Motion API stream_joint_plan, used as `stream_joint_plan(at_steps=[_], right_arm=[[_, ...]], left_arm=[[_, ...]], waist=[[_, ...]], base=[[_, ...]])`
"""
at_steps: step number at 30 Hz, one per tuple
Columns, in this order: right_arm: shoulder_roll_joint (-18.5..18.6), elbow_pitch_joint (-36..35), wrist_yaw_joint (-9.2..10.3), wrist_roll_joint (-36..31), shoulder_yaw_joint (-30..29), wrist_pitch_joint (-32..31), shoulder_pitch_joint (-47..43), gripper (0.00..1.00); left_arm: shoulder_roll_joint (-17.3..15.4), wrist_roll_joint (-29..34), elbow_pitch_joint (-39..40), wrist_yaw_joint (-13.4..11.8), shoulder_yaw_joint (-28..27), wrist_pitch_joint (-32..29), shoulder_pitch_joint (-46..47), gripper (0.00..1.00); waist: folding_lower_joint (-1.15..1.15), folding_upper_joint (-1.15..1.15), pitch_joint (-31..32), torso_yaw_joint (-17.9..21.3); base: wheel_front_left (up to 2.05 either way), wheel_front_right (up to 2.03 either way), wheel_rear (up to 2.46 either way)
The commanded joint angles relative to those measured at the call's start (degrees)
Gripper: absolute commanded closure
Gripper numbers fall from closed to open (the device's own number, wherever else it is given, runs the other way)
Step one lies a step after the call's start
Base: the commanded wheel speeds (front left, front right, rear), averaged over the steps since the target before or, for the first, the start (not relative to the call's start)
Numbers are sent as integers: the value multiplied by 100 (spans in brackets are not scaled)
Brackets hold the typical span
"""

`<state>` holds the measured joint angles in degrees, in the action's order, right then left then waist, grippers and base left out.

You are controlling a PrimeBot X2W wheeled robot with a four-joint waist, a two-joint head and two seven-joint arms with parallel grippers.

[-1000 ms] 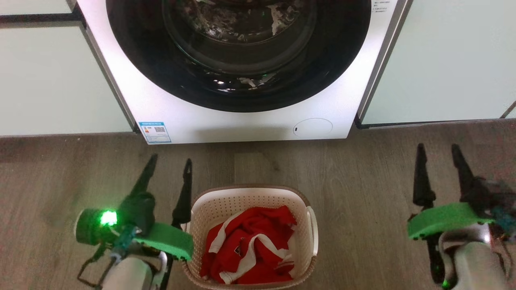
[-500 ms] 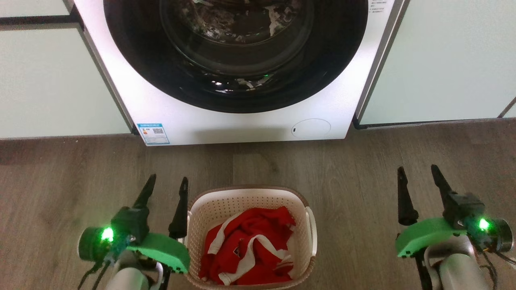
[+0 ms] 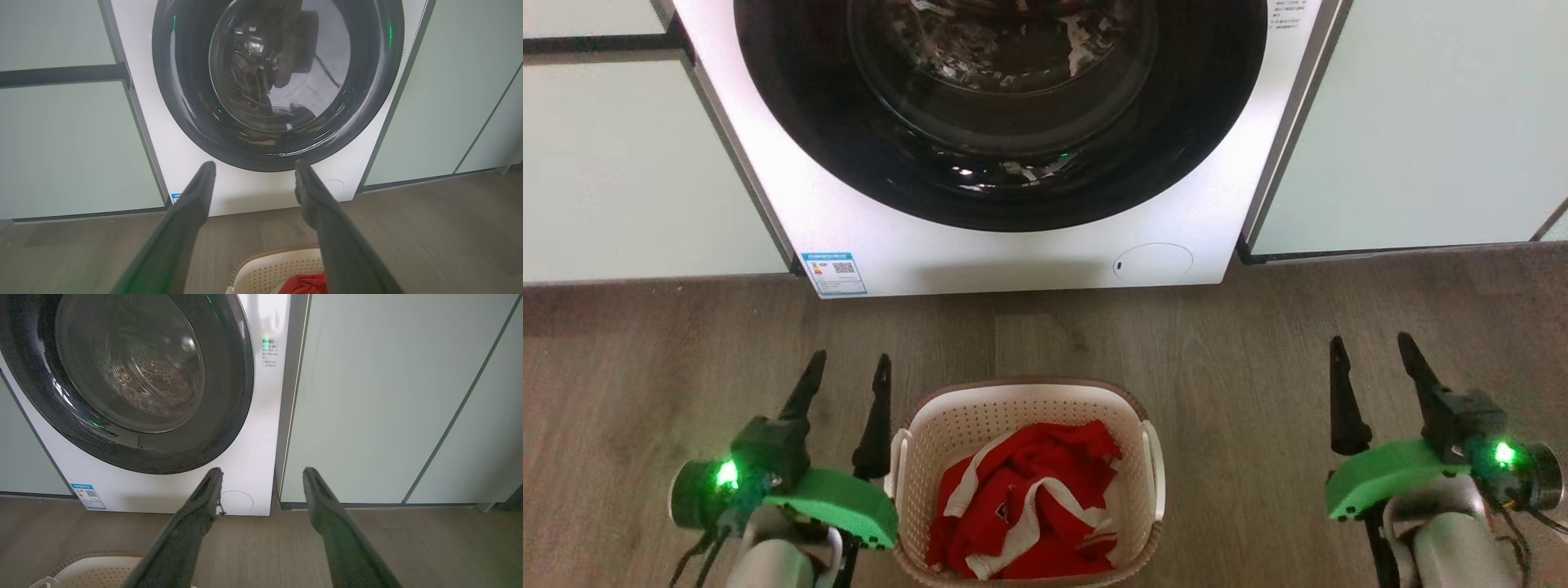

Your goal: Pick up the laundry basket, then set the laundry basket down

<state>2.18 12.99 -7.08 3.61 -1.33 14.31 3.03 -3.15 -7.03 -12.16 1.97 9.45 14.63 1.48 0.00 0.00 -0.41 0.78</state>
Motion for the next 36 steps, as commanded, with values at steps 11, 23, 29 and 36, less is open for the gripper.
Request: stream_joint_plan(at_steps=[11,23,29,36], right_arm=[[70,-105,-41,30,152,69,202,0],[70,752,-41,-115,194,-90,950,0],[70,1248,-41,61,222,-320,1463,0],[70,2016,-41,554,703,-544,2121,0]], left_arm=[[25,79,13,53,-190,37,203,0],[-68,241,-1338,287,-189,37,1136,0],[-186,283,-2257,407,-113,37,1857,0],[-342,325,-3643,507,129,37,2773,0]], waist=[[0,0,-27,29],[0,0,-1489,-43],[0,0,-2230,-93],[0,0,-3045,-164]], base=[[0,0,0],[0,0,0],[0,0,0],[0,0,0]])
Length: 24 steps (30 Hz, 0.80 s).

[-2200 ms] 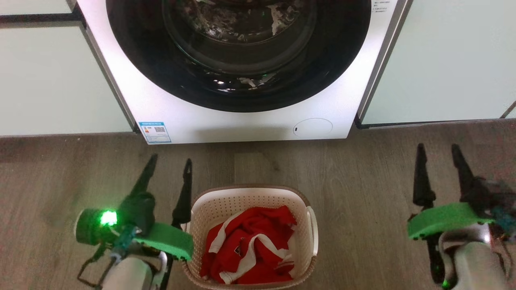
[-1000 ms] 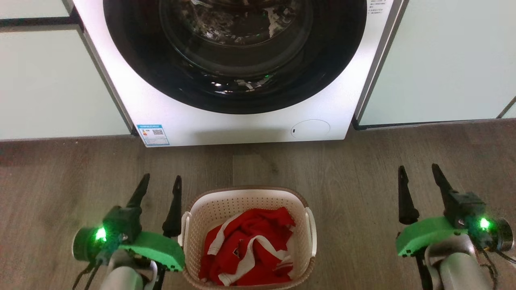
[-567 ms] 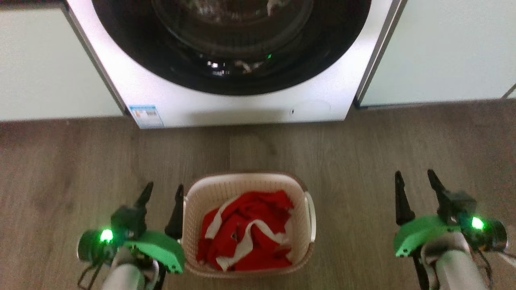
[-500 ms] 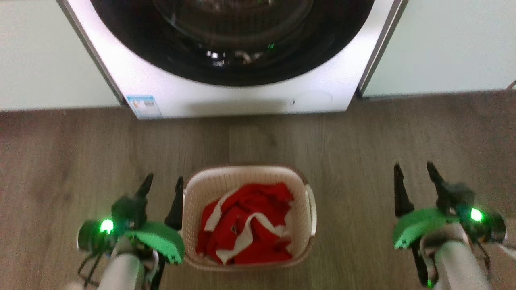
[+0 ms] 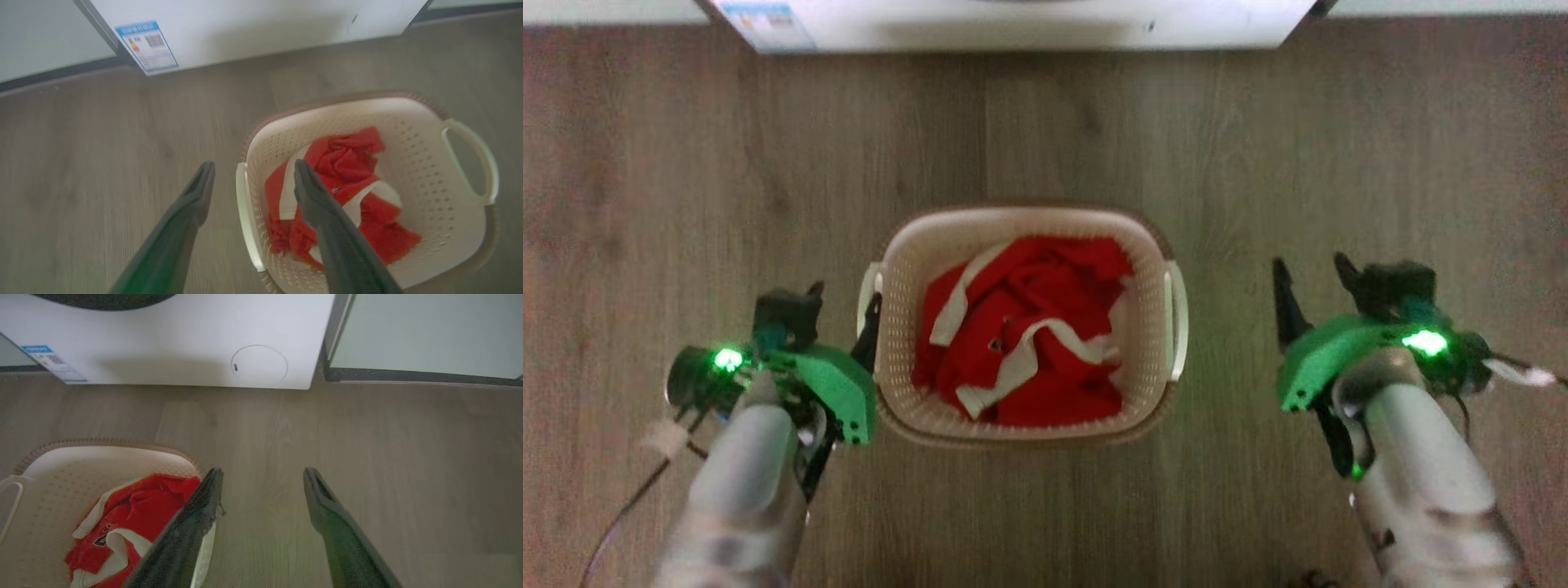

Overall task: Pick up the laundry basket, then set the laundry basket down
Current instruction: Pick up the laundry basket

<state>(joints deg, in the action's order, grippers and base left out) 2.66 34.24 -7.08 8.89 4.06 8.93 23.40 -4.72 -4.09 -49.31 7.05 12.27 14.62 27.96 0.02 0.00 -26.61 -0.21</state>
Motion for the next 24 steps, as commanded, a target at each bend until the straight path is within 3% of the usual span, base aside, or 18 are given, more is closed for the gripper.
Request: stream_joint_plan(at_steps=[1,11,24], right_arm=[[21,-11,-41,67,259,-43,166,0],[21,778,-41,752,1083,-288,739,0],[21,1516,-41,1243,1584,31,1205,0]], left_arm=[[-200,34,-57,7,-118,38,227,0],[-141,-151,-1136,41,508,38,984,0],[-236,-811,-1601,43,1370,38,1510,0]], waist=[[-2,0,-513,-79],[-2,0,-1182,-259],[-2,0,-1680,-333]], base=[[0,0,0],[0,0,0],[0,0,0]])
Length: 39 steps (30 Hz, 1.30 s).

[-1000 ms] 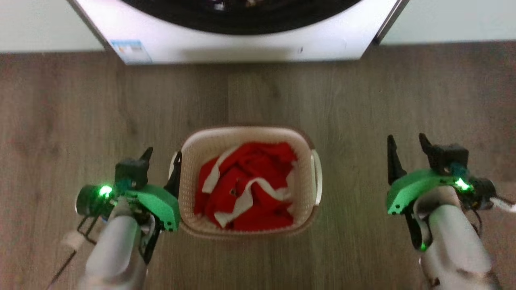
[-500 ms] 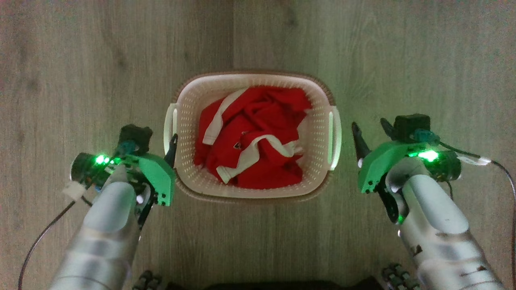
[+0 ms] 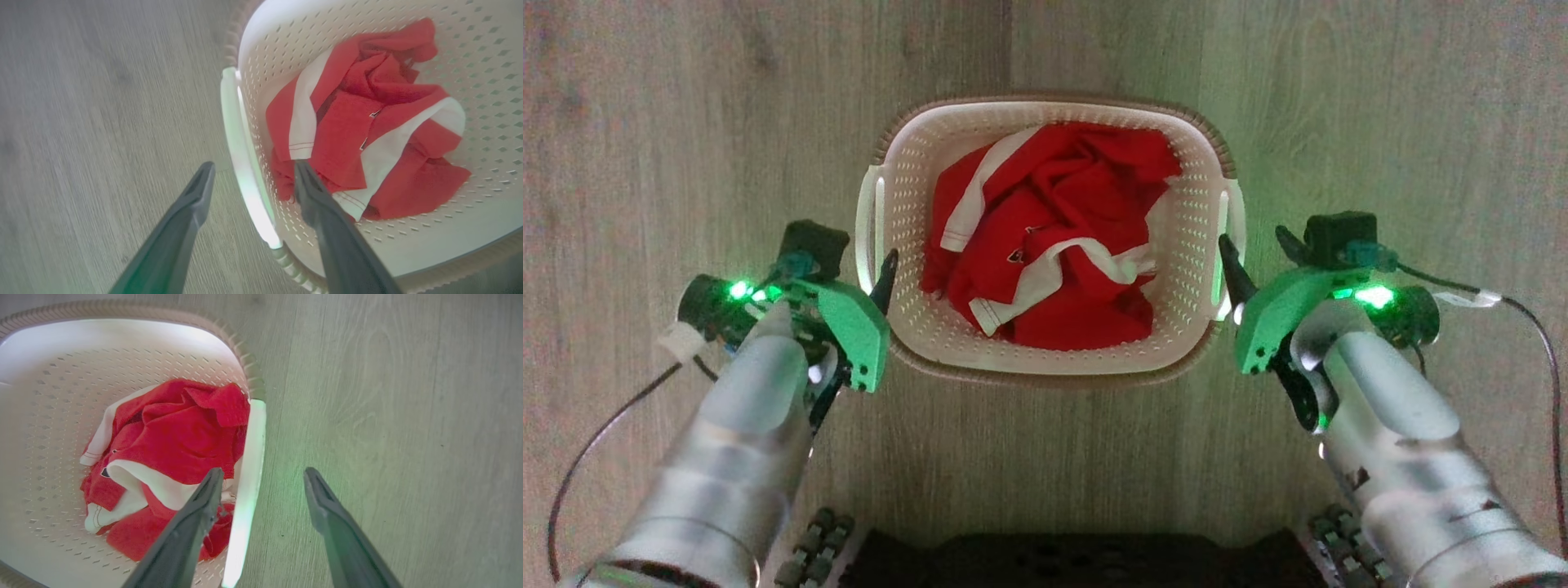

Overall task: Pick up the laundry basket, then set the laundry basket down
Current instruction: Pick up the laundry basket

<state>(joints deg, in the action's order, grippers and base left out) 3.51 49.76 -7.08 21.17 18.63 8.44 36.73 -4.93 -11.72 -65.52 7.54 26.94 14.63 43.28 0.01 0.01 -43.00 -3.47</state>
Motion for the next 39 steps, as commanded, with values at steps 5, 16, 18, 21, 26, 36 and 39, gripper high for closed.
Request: stream_joint_plan(at_steps=[5,16,18,21,26,36,39], right_arm=[[-63,104,-41,280,282,103,-17,0],[-63,379,-41,409,456,227,192,0],[-63,419,-41,409,478,237,226,0],[-63,464,-41,427,503,237,267,0],[-63,525,-41,467,546,226,300,0],[-63,529,-41,595,644,234,194,0],[-63,505,-41,631,683,234,136,0]], left_arm=[[-216,-439,-4,-6,30,37,106,0],[-212,-976,-127,-6,627,37,249,0],[-222,-1108,-162,-6,759,37,282,0],[-245,-1295,-192,-6,949,37,334,0],[-278,-1569,-206,-6,1233,37,417,0],[-334,-1954,-228,-6,1596,37,461,0],[-350,-2035,-241,-6,1675,37,459,0]], waist=[[-1,-1,-157,-30],[-1,-1,-305,-47],[-1,-1,-333,-52],[-1,-1,-380,-60],[-1,-1,-434,-84],[-1,-1,-398,-79],[-1,-1,-372,-65]], base=[[0,0,0],[0,0,0],[0,0,0],[0,0,0],[0,0,0],[0,0,0],[0,0,0]])
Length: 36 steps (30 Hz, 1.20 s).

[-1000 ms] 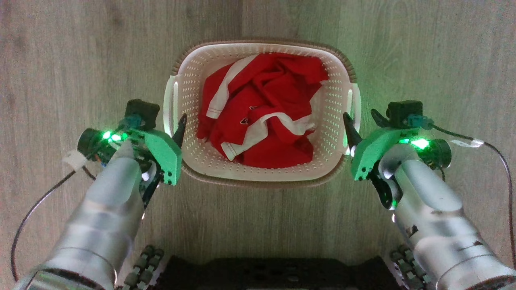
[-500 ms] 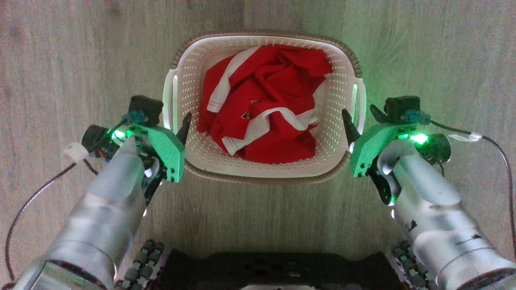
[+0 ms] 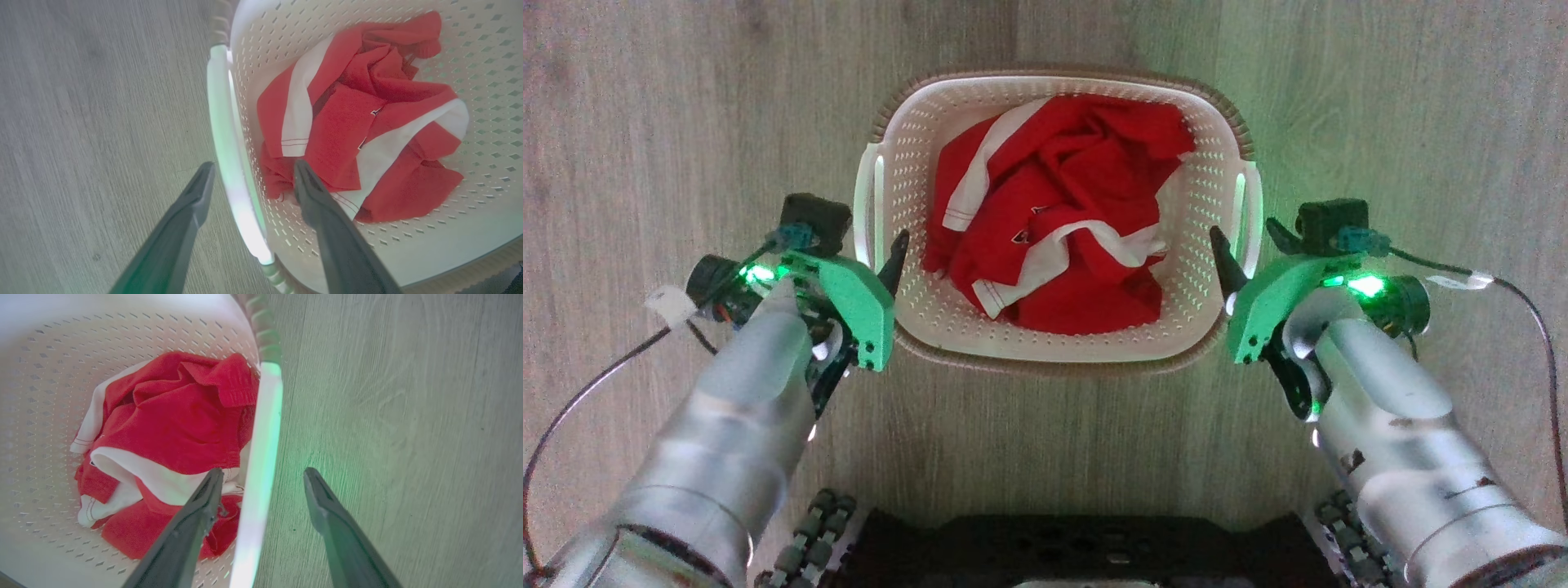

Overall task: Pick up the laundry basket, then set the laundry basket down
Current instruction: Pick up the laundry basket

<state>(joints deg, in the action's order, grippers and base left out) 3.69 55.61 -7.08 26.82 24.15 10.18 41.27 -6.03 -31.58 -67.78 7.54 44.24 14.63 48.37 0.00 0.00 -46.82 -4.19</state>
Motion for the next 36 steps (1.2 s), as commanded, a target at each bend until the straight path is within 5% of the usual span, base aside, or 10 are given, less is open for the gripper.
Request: stream_joint_plan(at_steps=[1,16,17,18,19,36], right_arm=[[-81,-93,-41,79,150,56,-336,0],[-81,-162,-41,115,180,-3,-356,0],[-81,-165,-41,124,184,-11,-359,12],[-81,-170,-41,138,189,-21,-364,56],[-81,-177,-41,165,186,-26,-368,100],[-81,-57,-41,90,200,-33,-169,100]], left_arm=[[-246,-75,-18,-6,-32,37,-47,0],[-280,-378,-62,-6,250,37,43,0],[-276,-402,-67,-6,271,37,33,8],[-267,-439,-67,-6,301,37,18,98],[-266,-472,-65,-6,335,37,11,100],[-300,-902,-35,-6,834,37,41,100]], waist=[[0,0,14,13],[0,0,-34,22],[0,0,-32,27],[0,0,-28,31],[0,0,-26,34],[0,0,2,-18]], base=[[0,0,0],[0,0,0],[0,0,0],[0,0,0],[0,0,0],[0,0,0]])
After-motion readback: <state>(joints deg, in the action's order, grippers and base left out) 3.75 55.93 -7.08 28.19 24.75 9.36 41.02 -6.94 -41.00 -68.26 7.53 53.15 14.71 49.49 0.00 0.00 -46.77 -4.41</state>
